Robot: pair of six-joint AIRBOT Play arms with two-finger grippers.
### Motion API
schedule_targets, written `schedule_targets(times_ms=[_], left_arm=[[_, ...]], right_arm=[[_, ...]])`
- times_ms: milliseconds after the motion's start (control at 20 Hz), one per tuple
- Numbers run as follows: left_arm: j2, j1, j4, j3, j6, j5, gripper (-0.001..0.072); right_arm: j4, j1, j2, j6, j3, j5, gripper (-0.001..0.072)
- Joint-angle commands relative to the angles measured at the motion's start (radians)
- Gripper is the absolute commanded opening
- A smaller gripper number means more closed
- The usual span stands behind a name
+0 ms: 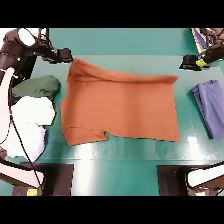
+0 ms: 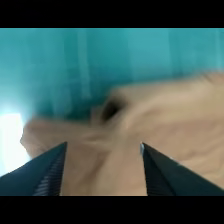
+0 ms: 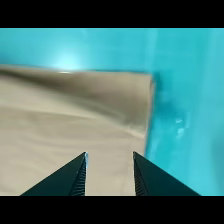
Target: Fold the shirts.
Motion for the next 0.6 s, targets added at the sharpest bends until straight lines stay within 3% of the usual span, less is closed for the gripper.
schedule_targets(times_ms=[0, 100, 550], left_arm=[[-0.009, 0.049, 0.0, 0.045, 0.003, -0.248, 0.0541], [0.029, 0.093, 0.002, -0.009, 0.022, -0.368, 0.0541], [0.591, 0.159, 0.003, -0.911, 0.018, -0.219, 0.0542]], right_arm=[[0.105, -0.036, 0.006, -0.039, -0.005, 0.093, 0.0337], [0.156, -0.079, 0.084, -0.076, -0.125, 0.115, 0.0336], [0.296, -0.216, 0.496, -0.168, -0.77, 0.032, 0.0336]])
